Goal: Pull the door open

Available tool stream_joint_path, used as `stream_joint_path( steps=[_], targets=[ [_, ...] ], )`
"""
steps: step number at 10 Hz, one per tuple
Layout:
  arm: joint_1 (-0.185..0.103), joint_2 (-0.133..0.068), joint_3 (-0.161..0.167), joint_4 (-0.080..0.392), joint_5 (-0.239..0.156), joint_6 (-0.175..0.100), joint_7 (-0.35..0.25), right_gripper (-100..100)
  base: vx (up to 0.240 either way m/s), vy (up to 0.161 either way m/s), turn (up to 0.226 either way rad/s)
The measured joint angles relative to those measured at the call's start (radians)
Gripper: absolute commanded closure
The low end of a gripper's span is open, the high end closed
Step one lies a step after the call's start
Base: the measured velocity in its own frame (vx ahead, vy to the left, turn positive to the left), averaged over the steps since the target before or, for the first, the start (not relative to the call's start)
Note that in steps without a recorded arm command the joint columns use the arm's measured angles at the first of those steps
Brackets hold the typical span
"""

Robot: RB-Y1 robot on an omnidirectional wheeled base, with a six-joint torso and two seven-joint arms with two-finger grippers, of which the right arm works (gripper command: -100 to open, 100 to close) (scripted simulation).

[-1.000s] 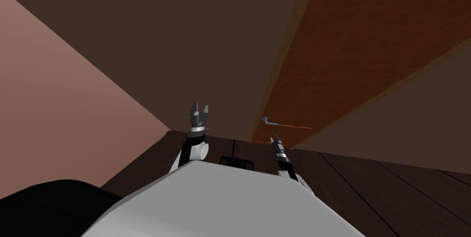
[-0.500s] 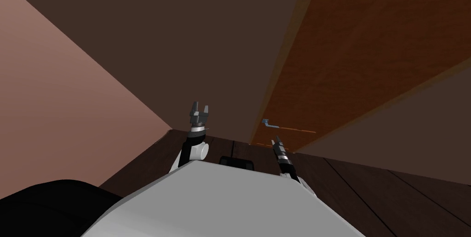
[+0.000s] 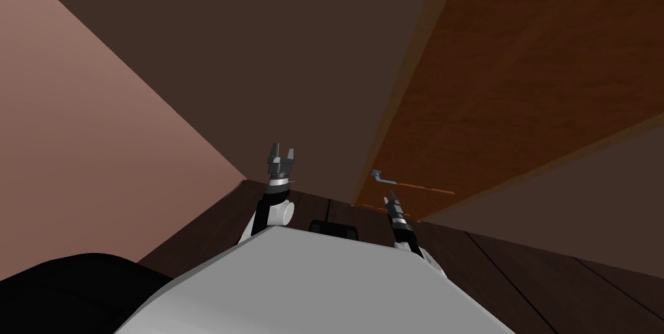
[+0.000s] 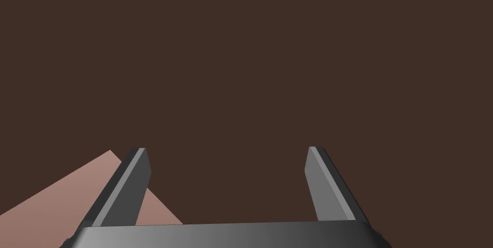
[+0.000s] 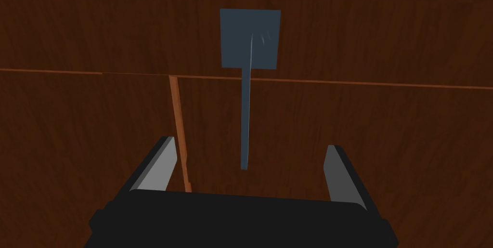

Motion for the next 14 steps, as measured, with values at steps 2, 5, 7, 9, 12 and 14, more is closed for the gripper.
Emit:
stream_joint_path(
  steps=[2, 5, 7, 9, 12, 14],
  targets=[
    [-0.034, 0.005, -0.018, 0.05, -0.006, -0.01, 0.007, -100, 0.05, -0.04, 0.152],
    [-0.073, 0.011, -0.05, 0.102, -0.016, -0.011, 0.022, -100, 0.044, -0.041, 0.122],
    [-0.101, 0.017, -0.072, 0.139, -0.023, -0.013, 0.032, -100, 0.05, -0.045, 0.184],
    [-0.134, 0.024, -0.097, 0.18, -0.031, -0.014, 0.044, -100, 0.045, -0.044, 0.097],
    [-0.173, 0.025, -0.116, 0.243, -0.037, -0.027, 0.051, -100, 0.021, -0.023, 0.06],
    [-0.174, 0.025, -0.117, 0.244, -0.037, -0.028, 0.051, 100, -0.005, 0.005, -0.016]
  ],
)
